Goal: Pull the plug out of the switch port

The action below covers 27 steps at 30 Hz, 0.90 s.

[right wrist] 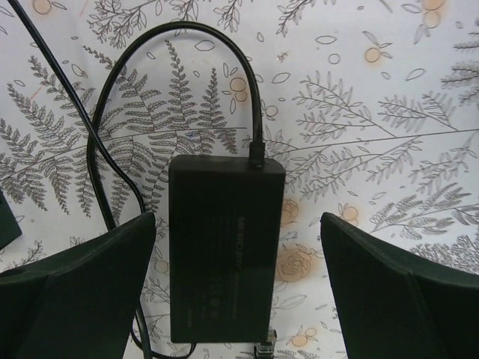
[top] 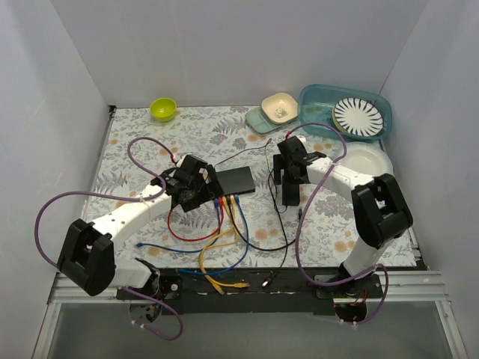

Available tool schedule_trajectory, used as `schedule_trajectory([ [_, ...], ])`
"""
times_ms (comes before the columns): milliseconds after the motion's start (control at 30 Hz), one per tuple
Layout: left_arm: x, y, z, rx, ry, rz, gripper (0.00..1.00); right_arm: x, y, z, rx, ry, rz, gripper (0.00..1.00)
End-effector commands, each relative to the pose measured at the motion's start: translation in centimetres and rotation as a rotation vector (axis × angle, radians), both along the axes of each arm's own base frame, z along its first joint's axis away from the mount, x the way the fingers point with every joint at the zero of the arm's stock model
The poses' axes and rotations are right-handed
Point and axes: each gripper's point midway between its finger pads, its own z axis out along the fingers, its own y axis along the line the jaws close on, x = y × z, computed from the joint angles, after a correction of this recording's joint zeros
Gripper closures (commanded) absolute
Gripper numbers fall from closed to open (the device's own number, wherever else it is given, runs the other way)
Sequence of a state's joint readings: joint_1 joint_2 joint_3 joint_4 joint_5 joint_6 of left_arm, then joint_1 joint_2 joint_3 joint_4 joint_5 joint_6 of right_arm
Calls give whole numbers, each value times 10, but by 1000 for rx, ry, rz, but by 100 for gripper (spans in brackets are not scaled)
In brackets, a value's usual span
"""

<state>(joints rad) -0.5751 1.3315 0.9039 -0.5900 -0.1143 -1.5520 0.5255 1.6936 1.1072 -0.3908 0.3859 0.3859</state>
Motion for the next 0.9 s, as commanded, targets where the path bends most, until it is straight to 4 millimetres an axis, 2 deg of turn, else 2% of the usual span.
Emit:
schedule_trajectory([
  [0,-4,2,10,-38,-45,-8,2,6,9,-15,15,35,11,2],
  [100,-9,6,2,-26,-27,-1,2,0,5,-29,10,78,-18,7],
  [200,-11,7,-2,-24,-17,4,2,-4,-12,-36,-1,113,-90,24],
  [233,-12,8,-4,-21,-11,6,2,-4,-23,-37,-7,122,-130,37],
  [300,-12,8,-6,-20,-12,8,2,-4,-38,-36,-15,123,-179,50],
  [333,-12,9,-7,-17,-11,10,2,-3,-50,-36,-13,124,-222,63],
  [433,-11,10,-10,-8,-2,15,2,4,-69,-28,1,111,-282,84],
  [567,-9,11,-15,4,10,18,2,19,-82,-15,-11,86,-326,87],
  [733,-6,11,-13,4,6,22,2,36,-112,-3,-89,66,-417,87],
  [800,-6,13,-13,4,6,28,2,42,-115,3,-106,64,-416,77],
  [833,-5,14,-13,3,4,32,2,42,-112,9,-90,54,-405,57],
  [867,-5,16,-13,2,5,37,2,46,-106,16,-66,29,-394,47],
])
